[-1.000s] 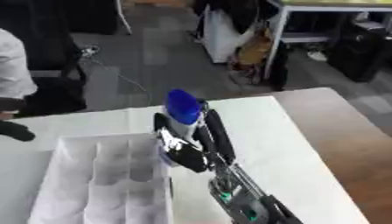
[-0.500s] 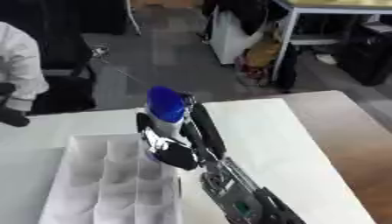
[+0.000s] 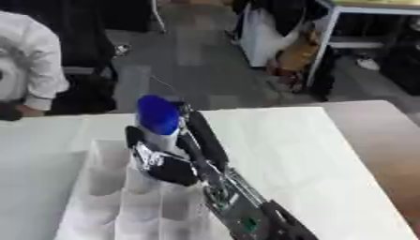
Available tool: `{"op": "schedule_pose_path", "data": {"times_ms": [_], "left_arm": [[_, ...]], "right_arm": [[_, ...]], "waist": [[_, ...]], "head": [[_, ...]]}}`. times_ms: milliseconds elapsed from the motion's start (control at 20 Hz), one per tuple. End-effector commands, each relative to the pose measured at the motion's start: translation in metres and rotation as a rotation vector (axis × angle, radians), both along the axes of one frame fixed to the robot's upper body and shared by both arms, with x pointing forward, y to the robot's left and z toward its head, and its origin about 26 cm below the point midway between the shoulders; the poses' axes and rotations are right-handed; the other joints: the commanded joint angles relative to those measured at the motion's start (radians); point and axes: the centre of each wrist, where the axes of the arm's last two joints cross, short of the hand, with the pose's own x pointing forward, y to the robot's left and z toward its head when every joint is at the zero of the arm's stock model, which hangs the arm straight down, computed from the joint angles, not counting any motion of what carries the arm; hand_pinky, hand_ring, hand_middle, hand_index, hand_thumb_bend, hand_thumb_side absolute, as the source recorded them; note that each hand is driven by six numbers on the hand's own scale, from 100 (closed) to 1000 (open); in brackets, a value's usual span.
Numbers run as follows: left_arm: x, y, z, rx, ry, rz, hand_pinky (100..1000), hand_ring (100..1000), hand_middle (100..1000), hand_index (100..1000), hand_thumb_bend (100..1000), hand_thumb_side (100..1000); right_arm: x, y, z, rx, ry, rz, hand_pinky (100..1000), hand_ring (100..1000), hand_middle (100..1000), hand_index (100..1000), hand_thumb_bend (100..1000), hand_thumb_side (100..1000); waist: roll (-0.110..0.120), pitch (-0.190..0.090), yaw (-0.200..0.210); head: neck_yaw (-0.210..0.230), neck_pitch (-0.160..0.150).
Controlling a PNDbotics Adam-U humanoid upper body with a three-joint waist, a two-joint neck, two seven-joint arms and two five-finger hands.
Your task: Pick up objects on the table and place them in the box.
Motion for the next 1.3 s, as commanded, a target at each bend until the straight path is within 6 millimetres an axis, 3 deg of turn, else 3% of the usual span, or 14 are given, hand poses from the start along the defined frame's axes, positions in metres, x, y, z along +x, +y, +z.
{"op": "schedule_pose_path", "data": {"times_ms": [50, 150, 200, 250, 300, 350, 400, 450, 500, 600, 1050, 1200, 1250, 1300], "left_arm": [[-0.0045, -0.003, 0.0083, 0.007, -0.037, -0.013, 671, 561, 761, 867, 535, 831], [-0.0045, -0.0031, 0.0083, 0.009, -0.036, -0.014, 671, 560, 761, 867, 535, 833], [-0.0046, -0.0031, 0.0082, 0.01, -0.035, -0.013, 670, 560, 761, 867, 535, 833], [-0.0046, -0.0031, 0.0082, 0.011, -0.035, -0.013, 671, 560, 761, 867, 535, 833], [-0.0046, -0.0029, 0.0081, 0.012, -0.035, -0.012, 670, 560, 761, 867, 536, 833], [-0.0045, -0.0027, 0.008, 0.012, -0.034, -0.011, 670, 560, 761, 867, 535, 833], [-0.0045, -0.0025, 0.0079, 0.012, -0.033, -0.009, 670, 559, 761, 867, 536, 834], [-0.0045, -0.0024, 0.0077, 0.012, -0.033, -0.008, 670, 560, 761, 867, 536, 834], [-0.0045, -0.0023, 0.0076, 0.012, -0.032, -0.007, 670, 559, 760, 867, 536, 834], [-0.0045, -0.002, 0.0074, 0.012, -0.032, -0.006, 670, 559, 760, 867, 537, 834], [-0.0045, -0.002, 0.0079, 0.008, -0.034, -0.003, 669, 559, 760, 867, 539, 833], [-0.0045, -0.0022, 0.0079, 0.008, -0.034, -0.003, 669, 559, 760, 867, 540, 834], [-0.0045, -0.0021, 0.0079, 0.008, -0.034, -0.002, 669, 559, 760, 867, 540, 834], [-0.0045, -0.0022, 0.0079, 0.008, -0.034, -0.002, 669, 559, 759, 867, 541, 834]], "right_arm": [[-0.0008, 0.0038, 0.0103, -0.004, -0.039, 0.013, 100, 100, 100, 300, 100, 768], [-0.0003, 0.0027, 0.0101, -0.006, -0.06, 0.006, 100, 100, 100, 338, 100, 762], [-0.0001, 0.0021, 0.0101, -0.005, -0.074, 0.003, 100, 223, 118, 422, 100, 767], [0.0005, 0.0012, 0.0095, -0.006, -0.087, -0.001, 100, 282, 169, 457, 100, 775], [0.0016, 0.0004, 0.0077, -0.014, -0.093, -0.007, 206, 541, 396, 624, 100, 877], [0.0029, -0.0004, 0.006, -0.027, -0.095, -0.015, 100, 483, 348, 586, 100, 860], [0.0042, -0.0014, 0.0045, -0.04, -0.094, -0.026, 578, 752, 550, 755, 100, 1000], [0.0053, -0.0022, 0.0036, -0.057, -0.093, -0.04, 545, 730, 533, 741, 100, 992], [0.0061, -0.0027, 0.0027, -0.073, -0.091, -0.052, 785, 897, 678, 846, 100, 1000], [0.007, -0.0036, 0.002, -0.102, -0.092, -0.073, 889, 972, 753, 892, 100, 1000], [0.0074, -0.0054, 0.0017, -0.133, -0.092, -0.118, 936, 995, 806, 951, 224, 1000], [0.0073, -0.0049, 0.0006, -0.144, -0.089, -0.115, 942, 995, 813, 968, 341, 1000], [0.0075, -0.005, 0.0005, -0.148, -0.087, -0.112, 941, 996, 811, 966, 322, 1000], [0.0078, -0.0052, 0.0005, -0.15, -0.084, -0.109, 948, 994, 815, 976, 416, 1000]], "waist": [[0.002, -0.015, 0.004], [0.001, -0.014, 0.004], [0.001, -0.014, 0.004], [0.001, -0.013, 0.004], [0.001, -0.013, 0.003], [0.001, -0.013, 0.003], [0.001, -0.013, 0.001], [0.002, -0.012, 0.0], [0.002, -0.012, -0.001], [0.002, -0.012, -0.003], [0.003, -0.011, -0.003], [0.003, -0.011, -0.003], [0.002, -0.011, -0.003], [0.002, -0.011, -0.003]], "head": [[-0.008, -0.016], [-0.008, -0.017], [-0.007, -0.018], [-0.006, -0.019], [-0.005, -0.019], [-0.005, -0.019], [-0.005, -0.019], [-0.005, -0.019], [-0.005, -0.019], [-0.003, -0.019], [0.002, -0.019], [0.003, -0.018], [0.003, -0.018], [0.004, -0.018]]}}
